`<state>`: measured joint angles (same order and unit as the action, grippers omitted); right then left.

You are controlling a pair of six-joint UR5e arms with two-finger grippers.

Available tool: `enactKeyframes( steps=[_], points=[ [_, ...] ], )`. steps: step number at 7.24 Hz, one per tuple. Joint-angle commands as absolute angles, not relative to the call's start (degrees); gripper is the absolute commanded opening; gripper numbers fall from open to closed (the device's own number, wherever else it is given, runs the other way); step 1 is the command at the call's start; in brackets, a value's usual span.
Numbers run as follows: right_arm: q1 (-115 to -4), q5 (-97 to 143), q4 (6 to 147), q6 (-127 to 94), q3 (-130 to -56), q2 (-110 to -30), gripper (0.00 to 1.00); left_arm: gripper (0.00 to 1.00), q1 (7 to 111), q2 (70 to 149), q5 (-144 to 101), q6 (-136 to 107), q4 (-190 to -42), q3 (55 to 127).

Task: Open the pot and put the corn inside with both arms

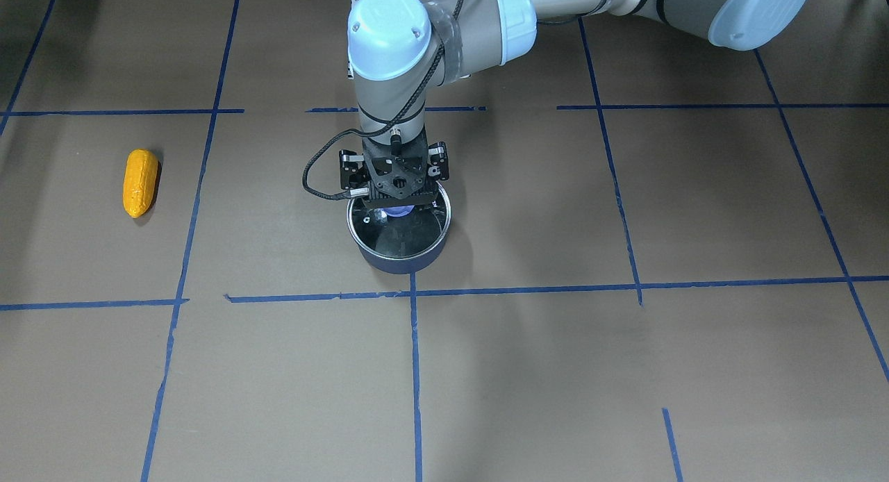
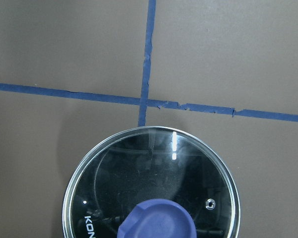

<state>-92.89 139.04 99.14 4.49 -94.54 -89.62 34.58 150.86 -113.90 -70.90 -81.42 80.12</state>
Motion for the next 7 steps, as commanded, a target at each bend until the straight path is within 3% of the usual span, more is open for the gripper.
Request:
enactKeyframes(
  steps=[1,7],
  points=[
    [-92.8,139.0,99.1,4.5,-94.6,-89.6,1.00,1.00,33.8,150.1,-113.8,-70.9,-81.7,79.5],
    [-92.9,139.0,99.1,4.5,-94.3,-89.6,1.00,1.00,33.0,149.7,-113.8,-71.1,-85.0,77.8]
  ],
)
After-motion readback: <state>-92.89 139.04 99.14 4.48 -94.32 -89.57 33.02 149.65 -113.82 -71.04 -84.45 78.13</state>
